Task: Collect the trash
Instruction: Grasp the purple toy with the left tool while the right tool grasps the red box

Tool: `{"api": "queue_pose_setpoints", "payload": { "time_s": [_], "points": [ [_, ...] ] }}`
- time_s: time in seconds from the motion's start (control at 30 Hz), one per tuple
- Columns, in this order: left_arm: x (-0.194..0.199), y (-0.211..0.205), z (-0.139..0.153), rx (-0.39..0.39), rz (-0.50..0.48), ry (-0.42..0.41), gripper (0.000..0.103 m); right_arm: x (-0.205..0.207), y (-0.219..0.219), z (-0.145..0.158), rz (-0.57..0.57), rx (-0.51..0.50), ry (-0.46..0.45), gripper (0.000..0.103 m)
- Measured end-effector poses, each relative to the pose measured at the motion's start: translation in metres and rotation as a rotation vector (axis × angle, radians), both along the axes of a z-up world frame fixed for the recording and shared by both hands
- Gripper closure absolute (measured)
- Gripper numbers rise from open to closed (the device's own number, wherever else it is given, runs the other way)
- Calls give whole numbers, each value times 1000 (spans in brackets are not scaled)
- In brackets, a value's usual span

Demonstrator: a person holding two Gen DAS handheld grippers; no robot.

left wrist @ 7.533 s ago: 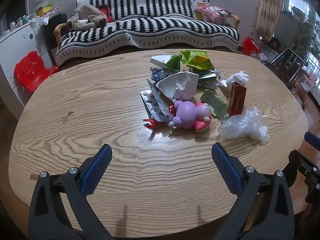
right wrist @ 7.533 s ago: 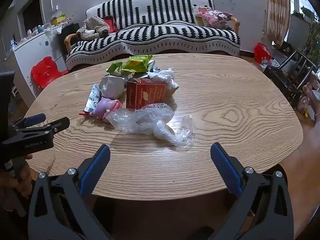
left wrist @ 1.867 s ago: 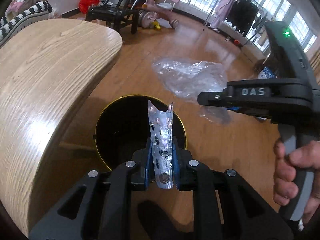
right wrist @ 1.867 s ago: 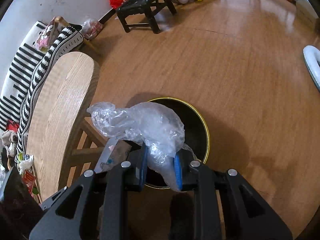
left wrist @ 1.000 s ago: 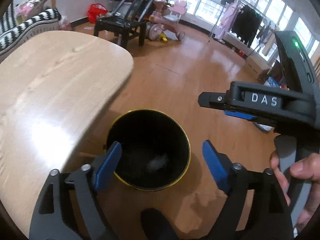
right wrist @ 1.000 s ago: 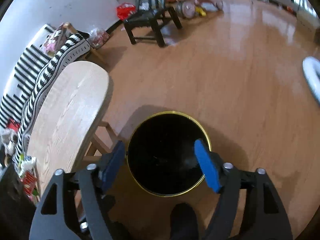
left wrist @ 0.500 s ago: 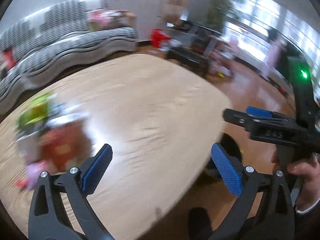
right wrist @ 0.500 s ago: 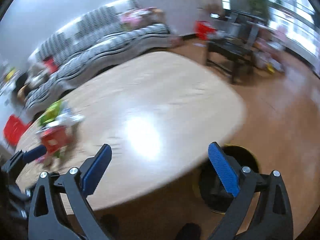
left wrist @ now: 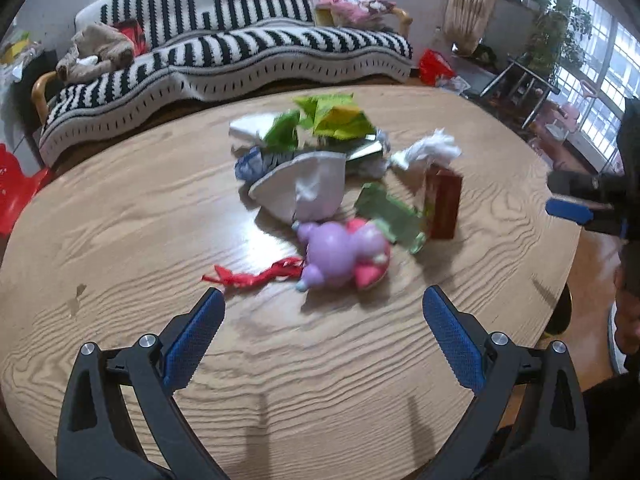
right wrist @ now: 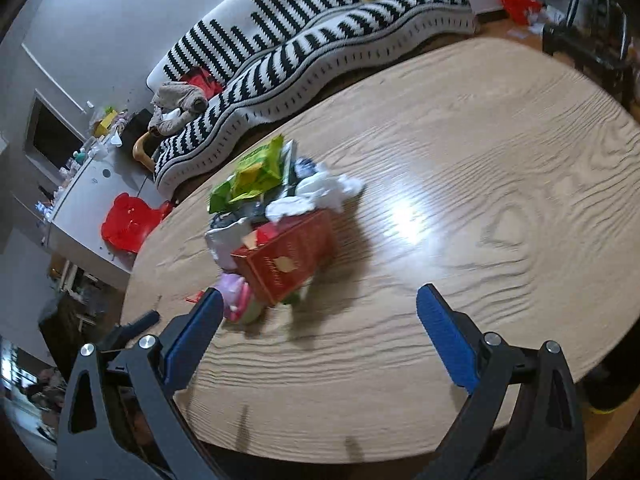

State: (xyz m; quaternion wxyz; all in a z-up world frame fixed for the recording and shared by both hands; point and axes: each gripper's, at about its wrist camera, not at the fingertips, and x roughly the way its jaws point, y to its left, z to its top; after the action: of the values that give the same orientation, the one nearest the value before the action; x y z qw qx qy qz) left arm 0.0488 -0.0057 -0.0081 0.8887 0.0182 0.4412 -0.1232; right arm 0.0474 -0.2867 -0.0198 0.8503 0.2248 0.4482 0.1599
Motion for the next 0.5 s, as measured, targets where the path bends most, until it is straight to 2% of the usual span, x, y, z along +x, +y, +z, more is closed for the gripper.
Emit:
{"api": "queue_pose_setpoints", "payload": {
  "time_s": [0.1, 0.23, 0.5],
  "points": [
    [6, 2, -10, -11, 0, 25, 7, 10, 18, -2, 10, -12, 14, 9],
    [21, -3, -28, -28, -26, 56, 7, 18, 40, -11, 33, -93, 18, 9],
    [36, -24, -47, 24, -67, 32, 7, 42, 68, -17, 46, -150, 3, 9]
  ]
}}
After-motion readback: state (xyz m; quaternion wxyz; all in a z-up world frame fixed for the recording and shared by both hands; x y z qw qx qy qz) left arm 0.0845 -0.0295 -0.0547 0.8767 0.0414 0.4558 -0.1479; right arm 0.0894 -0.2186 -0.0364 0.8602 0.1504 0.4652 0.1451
